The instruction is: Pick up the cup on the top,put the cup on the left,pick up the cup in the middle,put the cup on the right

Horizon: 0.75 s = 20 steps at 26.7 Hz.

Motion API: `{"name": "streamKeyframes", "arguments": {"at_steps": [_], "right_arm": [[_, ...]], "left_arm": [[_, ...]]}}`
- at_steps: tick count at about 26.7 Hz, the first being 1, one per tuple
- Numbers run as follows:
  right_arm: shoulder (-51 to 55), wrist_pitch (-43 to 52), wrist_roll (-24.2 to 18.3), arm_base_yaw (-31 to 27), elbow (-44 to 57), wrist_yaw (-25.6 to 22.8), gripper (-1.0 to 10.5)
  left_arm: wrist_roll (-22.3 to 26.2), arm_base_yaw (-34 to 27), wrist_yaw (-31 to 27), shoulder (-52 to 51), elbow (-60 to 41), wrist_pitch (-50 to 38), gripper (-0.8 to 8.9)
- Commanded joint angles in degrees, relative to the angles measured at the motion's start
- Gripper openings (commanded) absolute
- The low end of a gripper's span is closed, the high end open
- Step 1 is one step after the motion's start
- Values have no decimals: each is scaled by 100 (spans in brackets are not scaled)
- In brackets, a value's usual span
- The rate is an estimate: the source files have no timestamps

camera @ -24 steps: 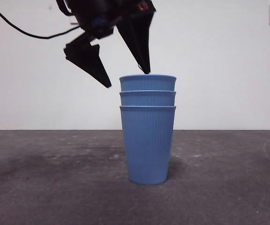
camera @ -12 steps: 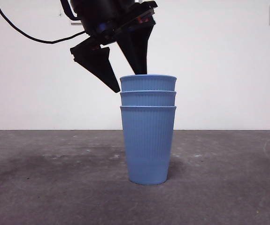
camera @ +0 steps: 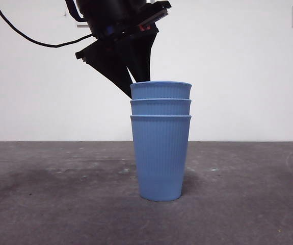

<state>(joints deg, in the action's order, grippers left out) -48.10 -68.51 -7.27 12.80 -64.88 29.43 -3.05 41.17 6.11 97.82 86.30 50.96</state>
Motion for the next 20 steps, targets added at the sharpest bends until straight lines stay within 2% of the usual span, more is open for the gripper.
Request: {"name": "streamKeyframes", "arguments": {"at_steps": [1,3,7,9,20], "right_arm": [[-2,37,31,13,-2,2,502],[-2,37,31,13,-2,2,502],[-2,42,28,13,-2,2,502],[-2,42,31,13,-2,2,502],[-2,42,28,13,-2,2,502]], "left_arm": [[-39,22,-13,42,0,26,142],[-42,22,-11,42,0,55,71],[-42,24,7,42,0,96,51],[-46,24,0,42,0,52,-12],[-44,22,11,35,13,-160,-8]]}}
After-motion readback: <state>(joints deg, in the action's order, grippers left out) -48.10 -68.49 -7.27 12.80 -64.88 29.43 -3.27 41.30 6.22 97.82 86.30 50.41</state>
